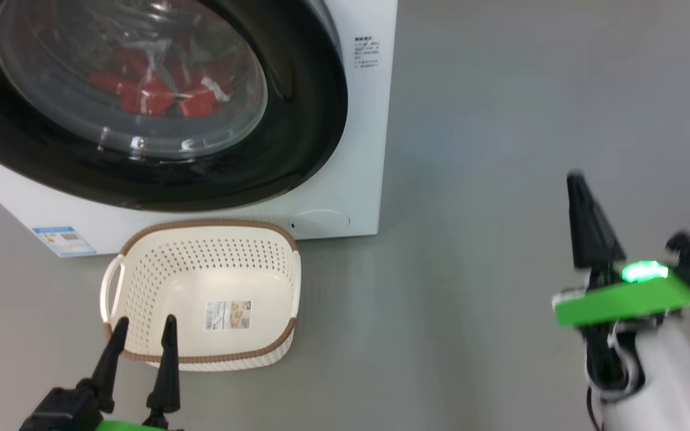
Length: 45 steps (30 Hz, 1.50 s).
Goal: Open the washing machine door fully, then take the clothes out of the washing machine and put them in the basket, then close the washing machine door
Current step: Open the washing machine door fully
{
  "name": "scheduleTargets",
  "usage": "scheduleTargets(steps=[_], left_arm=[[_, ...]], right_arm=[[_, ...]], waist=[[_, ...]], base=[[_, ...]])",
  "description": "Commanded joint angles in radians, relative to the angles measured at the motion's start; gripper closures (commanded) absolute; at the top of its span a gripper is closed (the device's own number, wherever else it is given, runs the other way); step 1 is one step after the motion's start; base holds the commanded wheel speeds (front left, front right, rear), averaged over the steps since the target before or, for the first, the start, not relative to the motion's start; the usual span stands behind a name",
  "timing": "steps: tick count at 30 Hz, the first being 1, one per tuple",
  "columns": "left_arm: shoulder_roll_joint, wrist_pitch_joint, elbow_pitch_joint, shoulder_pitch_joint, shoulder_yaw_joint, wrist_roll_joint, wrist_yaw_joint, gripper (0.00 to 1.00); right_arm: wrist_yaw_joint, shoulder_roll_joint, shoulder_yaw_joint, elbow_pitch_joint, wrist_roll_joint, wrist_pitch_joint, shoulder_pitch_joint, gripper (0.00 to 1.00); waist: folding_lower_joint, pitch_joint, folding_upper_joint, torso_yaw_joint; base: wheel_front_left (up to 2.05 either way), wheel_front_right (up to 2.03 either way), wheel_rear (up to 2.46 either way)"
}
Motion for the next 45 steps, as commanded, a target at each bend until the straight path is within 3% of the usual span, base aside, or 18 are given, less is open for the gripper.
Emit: scheduleTargets(steps=[1, 17, 26, 38, 45], left_arm=[[0.019, -0.012, -0.028, -0.042, 0.025, 0.011, -0.003, 0.00], [0.031, -0.012, -0.039, -0.136, -0.020, -0.006, -0.003, 0.00], [0.031, -0.012, -0.042, -0.172, -0.033, -0.015, -0.003, 0.00], [0.026, -0.012, -0.034, -0.222, -0.063, -0.034, -0.003, 0.00], [0.026, -0.012, -0.038, -0.253, -0.076, -0.046, -0.003, 0.00]], right_arm=[[0.002, -0.013, 0.034, -0.031, 0.032, -0.012, -0.061, 1.00], [0.002, -0.113, 0.109, 0.006, 0.209, -0.012, -0.424, 1.00], [0.002, -0.165, 0.217, 0.098, 0.350, -0.006, -0.589, 1.00], [0.002, -0.280, 0.375, 0.215, 0.741, 0.249, -0.809, 1.00], [0.002, -0.278, 0.391, 0.294, 0.938, 0.468, -0.902, 1.00]], waist=[[0.0000, 0.019, 0.0000, 0.010], [0.0000, 0.127, 0.0000, 0.093], [0.0000, 0.187, 0.0000, 0.130], [0.0000, 0.273, 0.0000, 0.195], [0.0000, 0.321, 0.0000, 0.216]], base=[[0.00, 0.00, 0.00], [0.00, 0.00, 0.00], [0.00, 0.00, 0.00], [0.00, 0.00, 0.00], [0.00, 0.00, 0.00]])
